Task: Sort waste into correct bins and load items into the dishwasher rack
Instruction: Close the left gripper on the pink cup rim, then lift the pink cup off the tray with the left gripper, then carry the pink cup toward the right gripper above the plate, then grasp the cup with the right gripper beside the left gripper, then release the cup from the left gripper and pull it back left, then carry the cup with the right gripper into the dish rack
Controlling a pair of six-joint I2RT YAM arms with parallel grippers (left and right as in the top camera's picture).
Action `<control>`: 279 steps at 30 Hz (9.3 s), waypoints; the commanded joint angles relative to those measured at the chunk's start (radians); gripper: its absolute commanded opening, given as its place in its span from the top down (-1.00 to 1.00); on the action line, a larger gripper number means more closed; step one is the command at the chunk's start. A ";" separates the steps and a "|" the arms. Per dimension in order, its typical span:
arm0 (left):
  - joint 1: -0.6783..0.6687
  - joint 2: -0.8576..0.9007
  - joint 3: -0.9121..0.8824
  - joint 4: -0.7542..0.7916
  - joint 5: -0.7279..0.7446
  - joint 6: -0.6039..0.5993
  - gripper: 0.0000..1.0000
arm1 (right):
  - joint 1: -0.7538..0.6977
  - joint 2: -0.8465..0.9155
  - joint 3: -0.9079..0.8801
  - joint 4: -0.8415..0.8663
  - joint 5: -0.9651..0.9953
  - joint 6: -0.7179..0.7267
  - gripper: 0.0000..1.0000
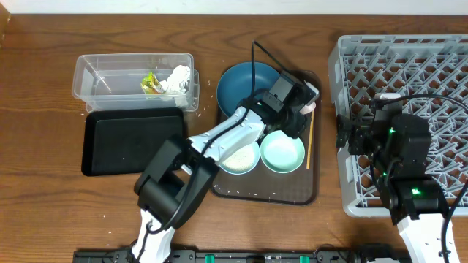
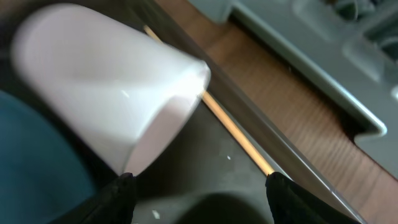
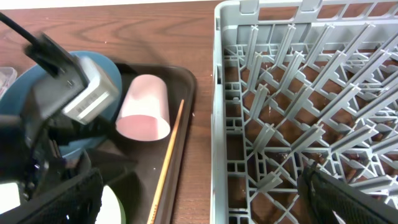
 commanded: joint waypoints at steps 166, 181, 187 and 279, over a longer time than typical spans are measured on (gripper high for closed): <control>0.392 -0.299 0.003 -0.089 1.221 -0.269 0.86 | 0.006 0.310 0.023 0.940 -1.070 -0.118 -0.96; 0.373 -0.299 0.003 -0.089 1.221 -0.279 0.88 | 0.009 0.310 0.023 0.981 -1.162 -0.118 -0.77; 0.366 -0.299 0.003 -0.089 1.221 -0.284 0.86 | 0.026 0.310 0.023 0.981 -1.165 -0.118 -0.77; 0.573 -0.584 0.003 -0.661 -0.108 -0.166 0.32 | -0.839 0.606 0.579 -0.357 0.167 -0.008 0.98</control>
